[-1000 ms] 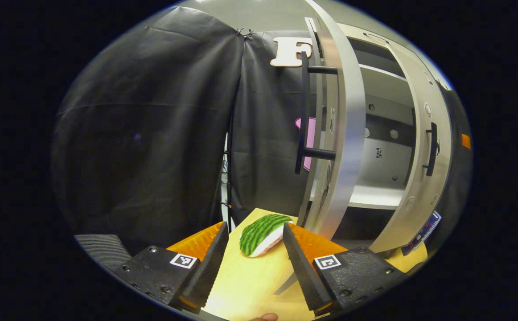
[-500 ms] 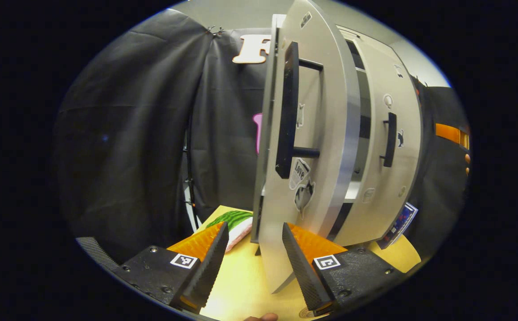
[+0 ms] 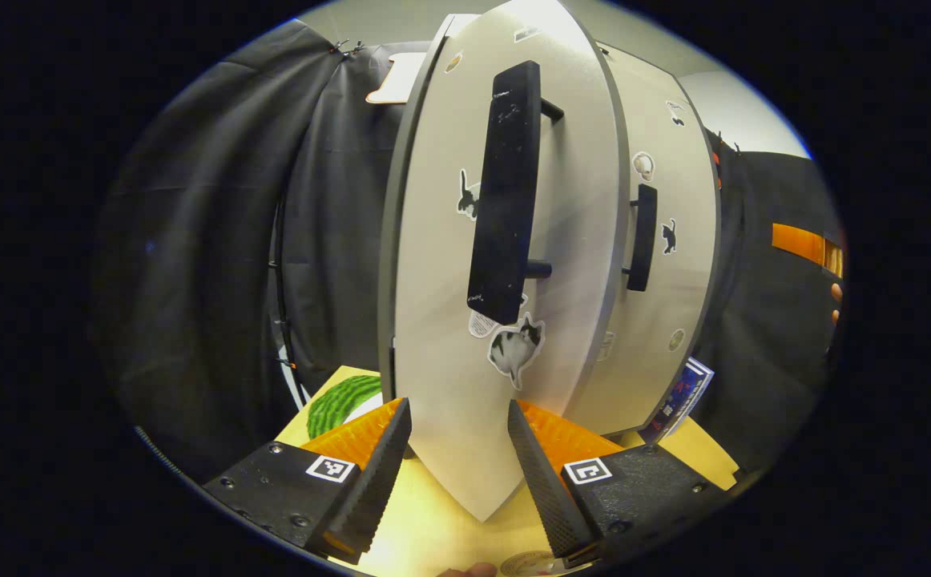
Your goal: Grasp the bottle in the cabinet with the left hand and place it on the coaster, then close the right door with the right hand and the left door with the left hand.
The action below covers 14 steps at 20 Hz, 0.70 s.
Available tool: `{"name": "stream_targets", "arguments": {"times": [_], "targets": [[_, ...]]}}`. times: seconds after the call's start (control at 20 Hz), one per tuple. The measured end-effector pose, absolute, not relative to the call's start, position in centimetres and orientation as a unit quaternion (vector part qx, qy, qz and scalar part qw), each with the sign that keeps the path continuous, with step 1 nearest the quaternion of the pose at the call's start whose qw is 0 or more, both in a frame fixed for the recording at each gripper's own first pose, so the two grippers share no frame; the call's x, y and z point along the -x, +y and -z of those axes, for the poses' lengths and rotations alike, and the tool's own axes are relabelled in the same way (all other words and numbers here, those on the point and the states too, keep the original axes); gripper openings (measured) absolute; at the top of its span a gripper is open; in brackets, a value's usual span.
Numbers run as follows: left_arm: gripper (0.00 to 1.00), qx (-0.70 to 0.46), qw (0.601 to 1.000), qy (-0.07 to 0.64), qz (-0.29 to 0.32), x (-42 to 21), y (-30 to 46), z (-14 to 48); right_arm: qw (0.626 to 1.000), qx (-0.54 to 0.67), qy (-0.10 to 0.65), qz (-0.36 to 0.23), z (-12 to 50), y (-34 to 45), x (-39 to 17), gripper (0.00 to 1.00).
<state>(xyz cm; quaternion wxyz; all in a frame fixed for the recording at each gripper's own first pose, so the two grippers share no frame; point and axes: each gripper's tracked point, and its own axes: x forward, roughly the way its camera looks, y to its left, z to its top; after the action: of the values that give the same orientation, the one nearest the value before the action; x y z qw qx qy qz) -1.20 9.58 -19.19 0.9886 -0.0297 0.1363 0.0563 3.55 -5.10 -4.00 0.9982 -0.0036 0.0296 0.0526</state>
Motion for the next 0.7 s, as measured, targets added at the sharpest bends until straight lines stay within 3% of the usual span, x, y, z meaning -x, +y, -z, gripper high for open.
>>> {"name": "stream_targets", "arguments": {"times": [0.7], "targets": [[0.80, 0.010, 0.989, 0.143, -0.022, 1.3, 6.6, 17.8, 0.997, 0.003, 0.047, -0.057, 5.2, -4.2, -2.4, 0.96]]}}
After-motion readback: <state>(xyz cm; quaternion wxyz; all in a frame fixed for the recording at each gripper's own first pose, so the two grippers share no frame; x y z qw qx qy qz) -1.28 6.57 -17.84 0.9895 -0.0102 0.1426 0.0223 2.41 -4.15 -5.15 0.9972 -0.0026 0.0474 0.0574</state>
